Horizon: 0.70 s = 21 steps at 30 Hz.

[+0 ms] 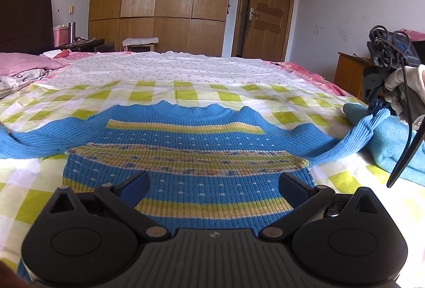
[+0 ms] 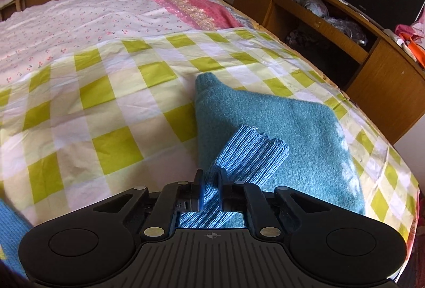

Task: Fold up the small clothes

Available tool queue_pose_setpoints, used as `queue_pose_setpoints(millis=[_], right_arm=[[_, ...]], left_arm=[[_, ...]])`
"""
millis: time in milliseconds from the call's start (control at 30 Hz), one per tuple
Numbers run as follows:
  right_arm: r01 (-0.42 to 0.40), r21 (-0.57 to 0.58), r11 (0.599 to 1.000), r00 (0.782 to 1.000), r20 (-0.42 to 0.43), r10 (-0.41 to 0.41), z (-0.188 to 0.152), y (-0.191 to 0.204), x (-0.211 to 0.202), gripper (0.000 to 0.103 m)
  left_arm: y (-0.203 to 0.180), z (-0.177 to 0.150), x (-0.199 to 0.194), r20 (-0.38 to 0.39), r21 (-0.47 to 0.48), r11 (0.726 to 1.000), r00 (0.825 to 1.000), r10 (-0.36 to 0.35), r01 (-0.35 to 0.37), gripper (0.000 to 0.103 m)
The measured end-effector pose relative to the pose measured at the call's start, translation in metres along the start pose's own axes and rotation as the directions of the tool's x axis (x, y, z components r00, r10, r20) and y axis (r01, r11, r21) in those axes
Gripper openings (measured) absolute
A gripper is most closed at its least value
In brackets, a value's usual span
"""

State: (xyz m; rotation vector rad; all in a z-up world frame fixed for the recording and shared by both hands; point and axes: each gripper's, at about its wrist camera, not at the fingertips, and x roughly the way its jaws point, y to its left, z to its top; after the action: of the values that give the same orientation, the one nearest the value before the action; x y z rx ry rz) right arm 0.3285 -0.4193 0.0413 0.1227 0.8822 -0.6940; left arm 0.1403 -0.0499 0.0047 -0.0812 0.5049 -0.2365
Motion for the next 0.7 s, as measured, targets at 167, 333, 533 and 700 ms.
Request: queue_pose_setpoints(millis=[167, 333, 533, 700], right_arm=[[-0.152, 0.067, 0.986, 0.984, 0.109, 0.144, -0.008, -0.025, -0.039, 0.003], [-0.354, 0.061, 0.933, 0.921, 0.198, 0.337, -0.018, -0.032, -0.084, 0.000], [-0.551, -0.018, 0.834, 0.803, 0.260, 0.536, -0.031, -0.009, -0.140, 0.000], [-0.664, -0.081, 0.743, 0.704, 0.266, 0.659, -0.037, 0.012, -0.185, 0.000]], left_arm=[[0.006, 0.005, -0.014, 0.047, -0.014, 1.000, 0.999, 0.011, -0.011, 0.103], [0.008, 0.005, -0.027, 0.074, 0.000, 0.999, 0.996, 0.040, -0.040, 0.103], [0.013, 0.003, -0.044, 0.129, 0.020, 0.995, 0.987, 0.092, -0.095, 0.103], [0.024, 0.004, -0.052, 0.168, 0.018, 0.989, 0.976, 0.139, -0.144, 0.103]])
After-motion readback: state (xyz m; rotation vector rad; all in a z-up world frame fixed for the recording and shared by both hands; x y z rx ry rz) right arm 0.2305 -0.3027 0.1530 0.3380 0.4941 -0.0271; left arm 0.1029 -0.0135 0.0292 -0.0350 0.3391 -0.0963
